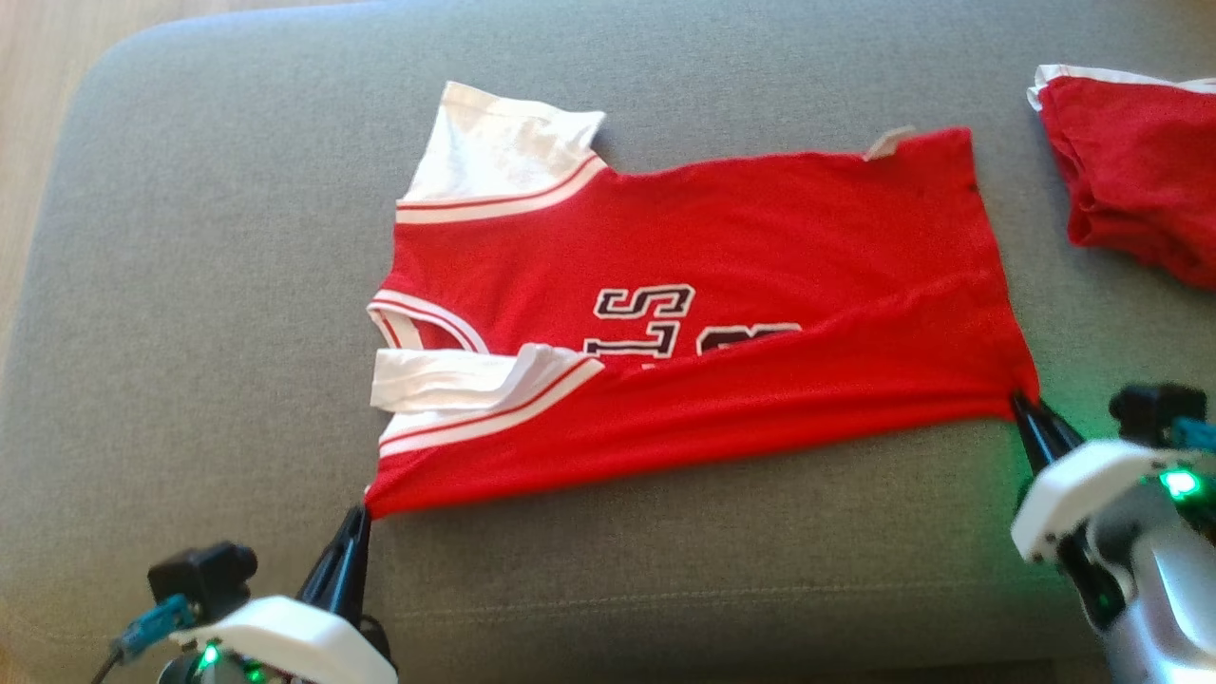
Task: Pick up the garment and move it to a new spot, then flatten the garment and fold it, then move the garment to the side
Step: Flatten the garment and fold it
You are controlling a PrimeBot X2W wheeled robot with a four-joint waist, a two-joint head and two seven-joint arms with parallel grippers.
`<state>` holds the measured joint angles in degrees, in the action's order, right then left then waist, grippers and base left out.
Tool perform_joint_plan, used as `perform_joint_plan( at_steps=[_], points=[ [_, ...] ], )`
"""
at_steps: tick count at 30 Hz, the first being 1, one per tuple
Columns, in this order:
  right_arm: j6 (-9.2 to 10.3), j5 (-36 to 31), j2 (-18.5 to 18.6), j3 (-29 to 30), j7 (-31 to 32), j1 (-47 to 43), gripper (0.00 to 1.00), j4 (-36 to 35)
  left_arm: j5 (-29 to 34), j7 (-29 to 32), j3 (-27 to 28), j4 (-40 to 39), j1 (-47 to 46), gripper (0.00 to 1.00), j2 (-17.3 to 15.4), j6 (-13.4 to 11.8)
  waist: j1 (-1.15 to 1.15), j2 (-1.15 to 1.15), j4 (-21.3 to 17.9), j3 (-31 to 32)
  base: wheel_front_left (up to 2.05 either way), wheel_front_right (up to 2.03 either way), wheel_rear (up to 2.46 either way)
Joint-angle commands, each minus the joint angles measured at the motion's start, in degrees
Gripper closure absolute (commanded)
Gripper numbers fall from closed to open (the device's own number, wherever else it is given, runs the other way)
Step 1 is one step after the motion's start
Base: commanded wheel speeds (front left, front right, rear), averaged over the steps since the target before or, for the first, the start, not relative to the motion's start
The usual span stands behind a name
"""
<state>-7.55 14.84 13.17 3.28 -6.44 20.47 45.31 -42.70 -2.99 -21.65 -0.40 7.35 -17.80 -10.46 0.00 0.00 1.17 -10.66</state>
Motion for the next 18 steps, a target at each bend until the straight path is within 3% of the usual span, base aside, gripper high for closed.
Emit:
perform_joint_plan(
  at_steps=[1, 8, 9, 10, 11, 12, 13, 18],
  points=[
    [0.06, 0.22, 2.10, 0.03, 1.38, -3.93, 1.00, -4.56, -0.42, 0.02, 2.66, -2.28, -0.27, 1.00, -1.76, -1.08, 0.00, 0.00, 0.20, -0.01, 0.00, 0.00, 0.00],
    [0.06, -0.56, -0.70, 5.27, 9.88, -16.79, 1.00, -22.91, -1.05, 0.16, 2.56, -1.88, 1.37, 1.00, -1.79, -1.33, 0.00, 0.00, 0.01, 0.21, 0.00, 0.00, 0.00],
    [0.06, -1.13, -1.36, 6.02, 10.86, -17.91, 0.96, -25.06, -1.09, 0.36, 2.38, -1.35, 1.40, 1.00, -1.71, -1.40, 0.00, 0.00, -0.12, 0.41, 0.00, 0.00, 0.00],
    [0.06, -1.86, -2.03, 6.77, 11.61, -18.82, 0.55, -27.09, -1.11, 0.91, 2.00, -0.74, 1.41, 1.00, -1.73, -1.41, 0.00, 0.00, -0.24, 0.63, 0.00, 0.00, 0.00],
    [0.06, -2.56, -2.72, 7.40, 12.27, -19.51, 0.01, -29.01, -1.39, 1.39, 1.77, -0.29, 1.41, 0.84, -1.55, -1.41, 0.00, 0.00, -0.36, 0.85, 0.00, 0.00, 0.00],
    [0.06, -3.18, -3.32, 8.05, 12.70, -19.98, 0.00, -30.80, -1.64, 1.84, 1.64, 0.03, 1.37, 0.19, -1.38, -1.56, 0.00, 0.00, -0.49, 1.11, 0.00, 0.00, 0.00],
    [0.06, -3.93, -3.83, 8.68, 12.99, -20.33, 0.00, -32.52, -1.58, 2.24, 1.48, 0.20, 1.23, 0.00, -1.41, -1.77, 0.00, 0.00, -0.64, 1.33, 0.00, 0.00, 0.00],
    [0.06, -6.53, -5.46, 9.77, 14.49, -20.95, 0.00, -38.88, -1.50, 4.10, 1.27, -0.95, 0.26, 0.00, -2.25, -2.25, 0.00, 0.00, -1.48, 2.09, 0.00, 0.00, 0.00]
  ],
)
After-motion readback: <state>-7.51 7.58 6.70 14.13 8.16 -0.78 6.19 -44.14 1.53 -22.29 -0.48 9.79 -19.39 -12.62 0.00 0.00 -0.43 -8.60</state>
